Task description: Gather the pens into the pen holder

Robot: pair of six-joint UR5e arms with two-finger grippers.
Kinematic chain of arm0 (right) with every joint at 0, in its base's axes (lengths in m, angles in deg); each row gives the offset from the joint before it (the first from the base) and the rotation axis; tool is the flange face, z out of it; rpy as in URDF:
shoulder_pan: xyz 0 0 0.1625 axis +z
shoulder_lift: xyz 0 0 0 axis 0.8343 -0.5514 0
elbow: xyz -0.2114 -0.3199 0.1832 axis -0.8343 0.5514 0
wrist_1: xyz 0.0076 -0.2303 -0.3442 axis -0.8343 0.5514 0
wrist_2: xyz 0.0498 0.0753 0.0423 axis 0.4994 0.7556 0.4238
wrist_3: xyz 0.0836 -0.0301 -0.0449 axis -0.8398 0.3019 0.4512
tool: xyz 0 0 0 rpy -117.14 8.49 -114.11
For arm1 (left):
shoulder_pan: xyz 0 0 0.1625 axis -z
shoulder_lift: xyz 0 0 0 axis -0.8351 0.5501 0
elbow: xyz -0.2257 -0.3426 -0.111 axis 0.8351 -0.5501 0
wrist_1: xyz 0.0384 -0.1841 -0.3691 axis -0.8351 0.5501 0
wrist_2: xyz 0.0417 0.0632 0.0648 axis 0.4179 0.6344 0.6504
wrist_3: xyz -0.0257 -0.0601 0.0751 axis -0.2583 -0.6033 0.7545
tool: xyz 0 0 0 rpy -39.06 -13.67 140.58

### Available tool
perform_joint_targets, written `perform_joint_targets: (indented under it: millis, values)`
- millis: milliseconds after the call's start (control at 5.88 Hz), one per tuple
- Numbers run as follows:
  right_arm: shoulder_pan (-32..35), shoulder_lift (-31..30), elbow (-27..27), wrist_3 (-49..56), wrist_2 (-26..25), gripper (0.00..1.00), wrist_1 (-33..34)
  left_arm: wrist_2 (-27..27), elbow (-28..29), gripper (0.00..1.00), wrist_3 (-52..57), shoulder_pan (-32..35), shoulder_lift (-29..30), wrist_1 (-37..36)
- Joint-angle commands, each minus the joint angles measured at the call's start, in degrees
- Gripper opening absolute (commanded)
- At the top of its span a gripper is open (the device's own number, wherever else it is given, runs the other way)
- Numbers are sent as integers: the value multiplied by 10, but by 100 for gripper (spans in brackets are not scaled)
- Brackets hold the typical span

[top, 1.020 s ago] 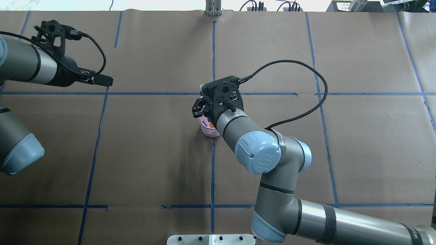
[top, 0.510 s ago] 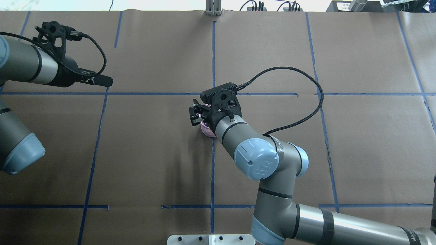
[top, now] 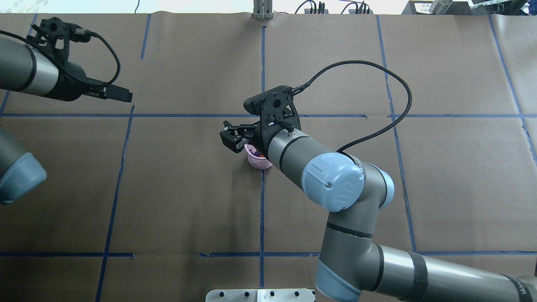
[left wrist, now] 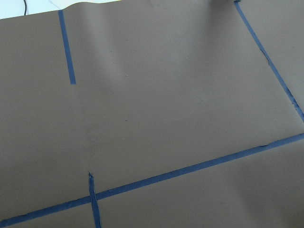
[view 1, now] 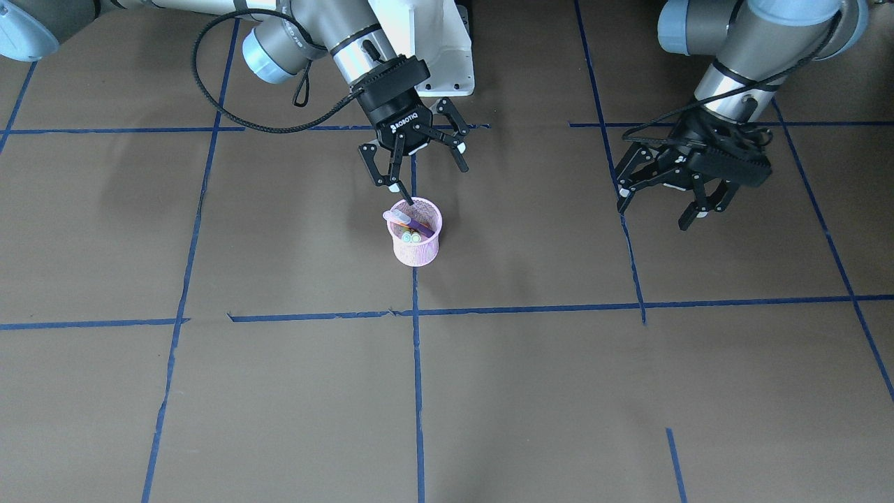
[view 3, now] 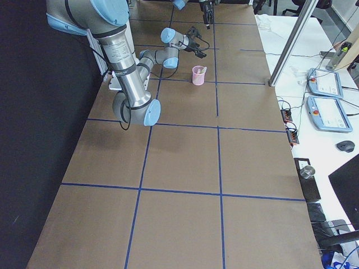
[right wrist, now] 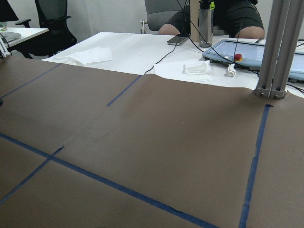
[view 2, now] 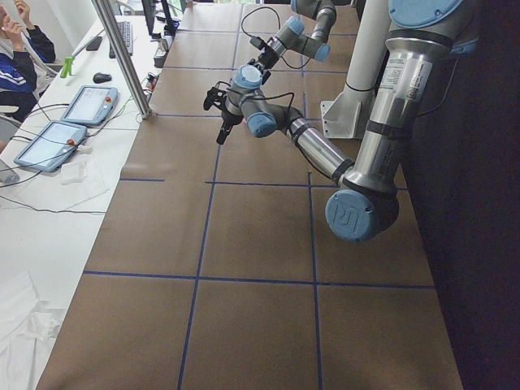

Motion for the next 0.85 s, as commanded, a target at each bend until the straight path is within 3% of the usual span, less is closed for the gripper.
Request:
perform_joint_targets:
  millis: [0,170,340,680]
  values:
    - [69,-5,-104,-32,126,100,217,-81,13,100,12,65,-21,-2]
    - [133,-44,-171,-31,227,100,360,-121,39,100,53,116,-28,-28]
    - [204,-73,-173,-22,296,100,417,-153,69,100,145,180,-31,-77]
    - [336,-196,-155,84,379,100,413,-165,138,100,289,261,-31,-180]
